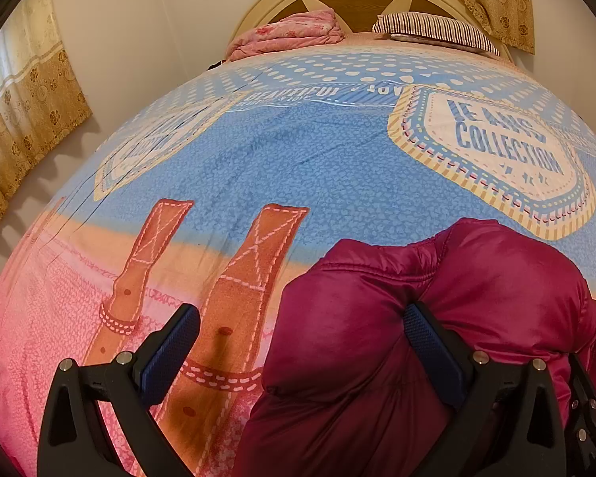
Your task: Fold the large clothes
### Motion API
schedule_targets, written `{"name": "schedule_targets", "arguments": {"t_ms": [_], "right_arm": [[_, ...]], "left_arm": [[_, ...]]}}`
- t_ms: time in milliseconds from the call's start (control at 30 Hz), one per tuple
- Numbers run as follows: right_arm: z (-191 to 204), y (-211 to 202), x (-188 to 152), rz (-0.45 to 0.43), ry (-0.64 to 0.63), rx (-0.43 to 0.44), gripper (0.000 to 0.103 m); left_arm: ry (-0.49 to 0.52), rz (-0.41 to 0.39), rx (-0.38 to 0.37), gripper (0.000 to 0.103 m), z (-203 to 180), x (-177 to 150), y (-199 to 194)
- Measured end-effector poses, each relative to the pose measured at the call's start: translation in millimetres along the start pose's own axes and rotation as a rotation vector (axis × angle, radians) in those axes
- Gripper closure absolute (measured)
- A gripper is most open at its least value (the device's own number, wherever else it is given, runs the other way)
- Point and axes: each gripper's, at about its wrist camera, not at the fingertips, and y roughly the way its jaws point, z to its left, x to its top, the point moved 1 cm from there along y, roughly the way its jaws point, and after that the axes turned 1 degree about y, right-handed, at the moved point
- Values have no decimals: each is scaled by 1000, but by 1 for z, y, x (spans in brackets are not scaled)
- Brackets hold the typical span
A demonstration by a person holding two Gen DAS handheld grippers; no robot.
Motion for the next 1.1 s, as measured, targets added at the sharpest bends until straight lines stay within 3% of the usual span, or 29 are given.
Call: {"name": "schedule_targets", "arguments": {"t_ms": [133, 200, 300, 367, 400, 500, 633, 933, 1000, 1100], "right_arm": [[1, 0, 0, 2, -1, 1, 44], [-3, -2, 2, 19, 3, 29, 42], [-10, -21, 3, 26, 20, 63, 27], [-18, -54, -1, -26, 51, 108, 13], [-20, -65, -4, -44, 52, 116, 12], [-24, -95, -24, -81, 22, 101, 12], [-30, -88, -52, -22, 9, 99, 13], [-46, -59, -62, 62, 81, 199, 14], [-44, -60, -64, 56, 73, 208, 18], [-39, -61, -68, 49, 53, 247, 33]], "left_arm": [[4, 9, 0, 1, -1, 2, 0], [12, 22, -45, 1, 7, 4, -9], [-3, 9, -130, 1, 29, 1, -36], [-4, -5, -207, 1, 50, -11, -61], [-4, -7, -233, 1, 58, -18, -68], [2, -13, -280, 1, 80, -52, -85], [29, 18, -306, 1, 72, -83, -77], [29, 8, -311, 1, 61, -87, -65], [36, 2, -325, 1, 58, -87, -64], [38, -10, -344, 2, 56, -88, -65]]}}
